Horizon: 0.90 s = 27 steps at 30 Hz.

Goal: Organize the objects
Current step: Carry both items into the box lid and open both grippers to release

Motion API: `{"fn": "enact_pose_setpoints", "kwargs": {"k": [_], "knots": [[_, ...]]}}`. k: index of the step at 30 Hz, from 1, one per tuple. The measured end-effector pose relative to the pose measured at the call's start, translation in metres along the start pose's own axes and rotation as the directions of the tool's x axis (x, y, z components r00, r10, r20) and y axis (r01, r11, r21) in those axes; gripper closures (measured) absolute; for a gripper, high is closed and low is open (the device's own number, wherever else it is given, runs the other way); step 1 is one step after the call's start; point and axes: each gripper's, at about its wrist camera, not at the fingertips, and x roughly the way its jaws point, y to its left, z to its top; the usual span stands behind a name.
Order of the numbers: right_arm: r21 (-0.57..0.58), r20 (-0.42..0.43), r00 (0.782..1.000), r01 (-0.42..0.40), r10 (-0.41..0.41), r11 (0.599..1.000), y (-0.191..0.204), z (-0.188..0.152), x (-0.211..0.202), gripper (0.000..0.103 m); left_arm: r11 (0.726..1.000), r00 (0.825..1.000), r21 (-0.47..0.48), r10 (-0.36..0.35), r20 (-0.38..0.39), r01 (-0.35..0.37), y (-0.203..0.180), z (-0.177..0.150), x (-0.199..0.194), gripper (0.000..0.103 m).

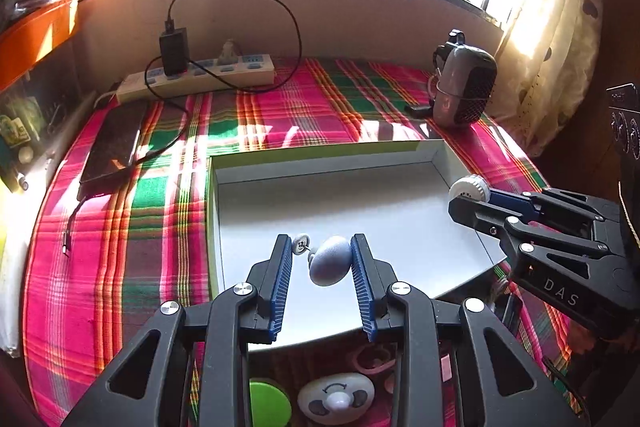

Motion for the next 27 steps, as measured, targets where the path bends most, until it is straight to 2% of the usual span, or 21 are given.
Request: {"fn": "enact_pose_setpoints", "kwargs": {"k": [12, 27], "knots": [[-0.003, -0.076, 0.997, 0.013, -0.013, 1.000, 0.000, 0.025, 0.056, 0.083, 0.999, 0.997, -0.004, 0.044, -0.070, -0.044, 0.014, 0.031, 0.058, 0.075], [-0.006, -0.118, 0.992, 0.034, -0.034, 0.999, -0.003, 0.029, 0.080, 0.083, 0.997, 0.990, 0.011, 0.075, -0.117, -0.074, 0.016, 0.035, 0.077, 0.075]]}}
